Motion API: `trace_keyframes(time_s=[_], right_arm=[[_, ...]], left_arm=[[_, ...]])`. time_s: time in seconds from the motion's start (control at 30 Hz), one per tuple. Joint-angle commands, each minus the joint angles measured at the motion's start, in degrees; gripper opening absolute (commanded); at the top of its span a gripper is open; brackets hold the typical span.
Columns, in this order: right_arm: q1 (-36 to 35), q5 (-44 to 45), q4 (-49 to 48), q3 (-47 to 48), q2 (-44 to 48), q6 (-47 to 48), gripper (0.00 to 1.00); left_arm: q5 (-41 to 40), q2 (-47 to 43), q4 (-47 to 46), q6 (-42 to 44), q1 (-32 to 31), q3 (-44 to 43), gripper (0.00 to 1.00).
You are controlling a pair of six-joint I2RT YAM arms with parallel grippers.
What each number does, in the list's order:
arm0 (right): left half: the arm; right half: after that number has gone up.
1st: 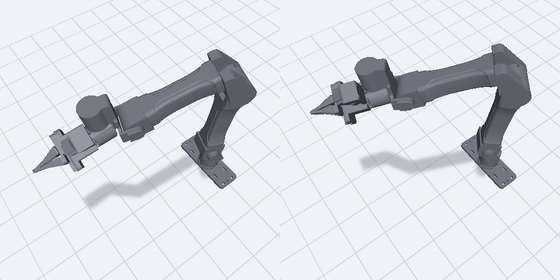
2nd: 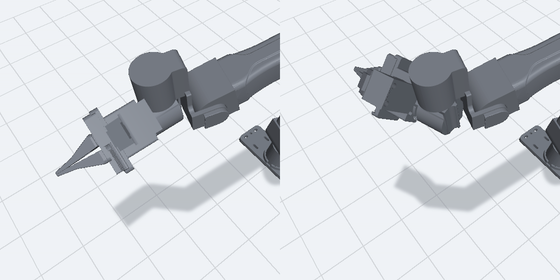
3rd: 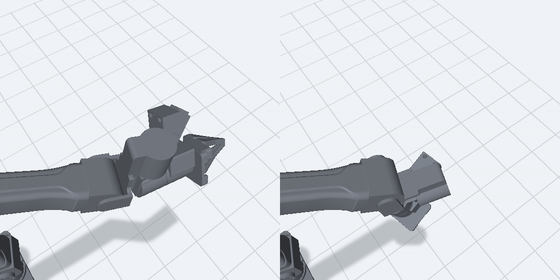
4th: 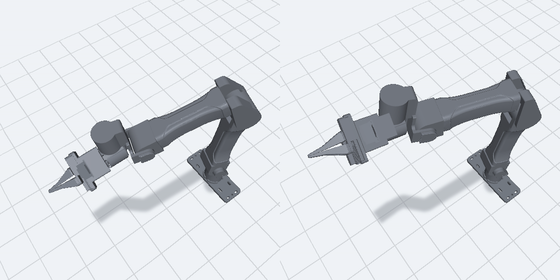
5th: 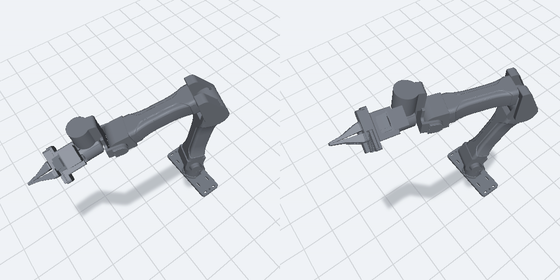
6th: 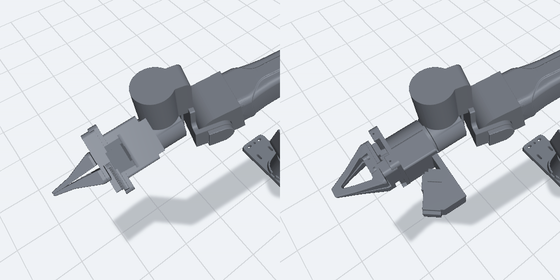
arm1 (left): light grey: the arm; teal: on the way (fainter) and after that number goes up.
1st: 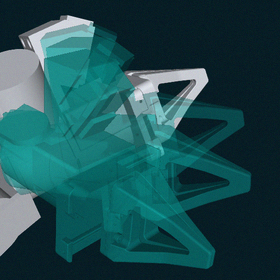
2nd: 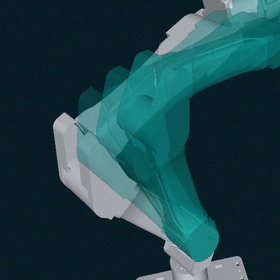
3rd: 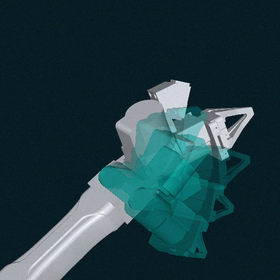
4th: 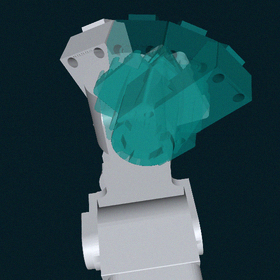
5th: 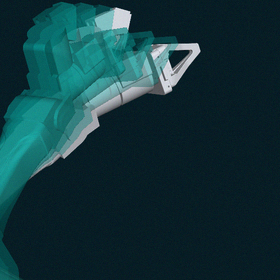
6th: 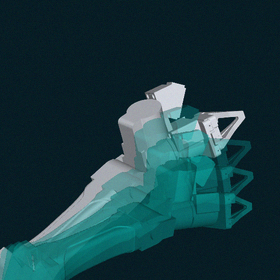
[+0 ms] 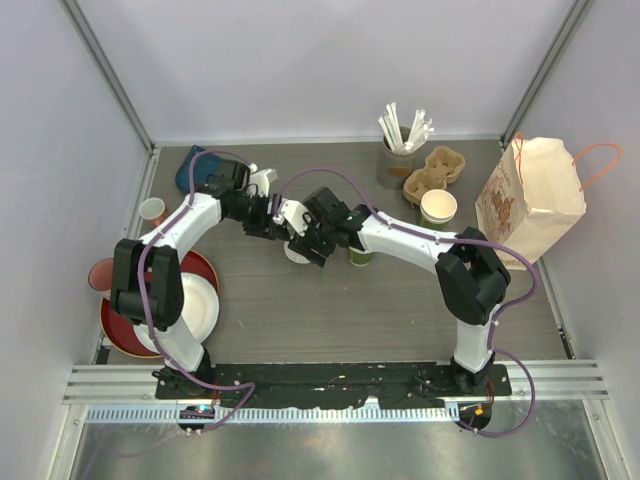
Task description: Pack the takeout coffee
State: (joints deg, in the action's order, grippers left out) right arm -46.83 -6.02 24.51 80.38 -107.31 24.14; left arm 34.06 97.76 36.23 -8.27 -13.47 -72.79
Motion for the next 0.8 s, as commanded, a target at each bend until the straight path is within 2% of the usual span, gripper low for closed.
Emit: trace_keyframes(time_s=[0.0,0.27,0.47,0.67,0.73,0.77], right_arm=[[-0.1,4.0,-4.6,1.4,0.6,0.6,0.67],[0.0,5.2,-9.2,1.5,-0.6,-3.1,0.68],[-0.2,5.8,-11.0,1.0,-1.6,-4.8,0.65],[-0.4,5.8,-12.5,-0.3,-1.2,-5.2,0.59],[-0.5,5.6,-12.6,-0.5,-1.1,-5.3,0.54],[-0.4,5.6,-12.6,-0.6,-1.1,-5.3,0.49]], left_arm=[[0.4,0.4,-1.6,1.1,0.0,-0.1,0.58],[-0.4,1.2,-2.2,1.9,-0.1,-0.1,0.58],[-1.4,3.0,-2.4,2.4,0.0,-0.6,0.57],[-1.2,2.9,-2.4,2.6,-0.1,-0.9,0.57],[-1.2,2.7,-2.4,3.0,-0.1,-0.9,0.57],[-1.1,2.7,-2.3,3.1,0.0,-1.0,0.57]])
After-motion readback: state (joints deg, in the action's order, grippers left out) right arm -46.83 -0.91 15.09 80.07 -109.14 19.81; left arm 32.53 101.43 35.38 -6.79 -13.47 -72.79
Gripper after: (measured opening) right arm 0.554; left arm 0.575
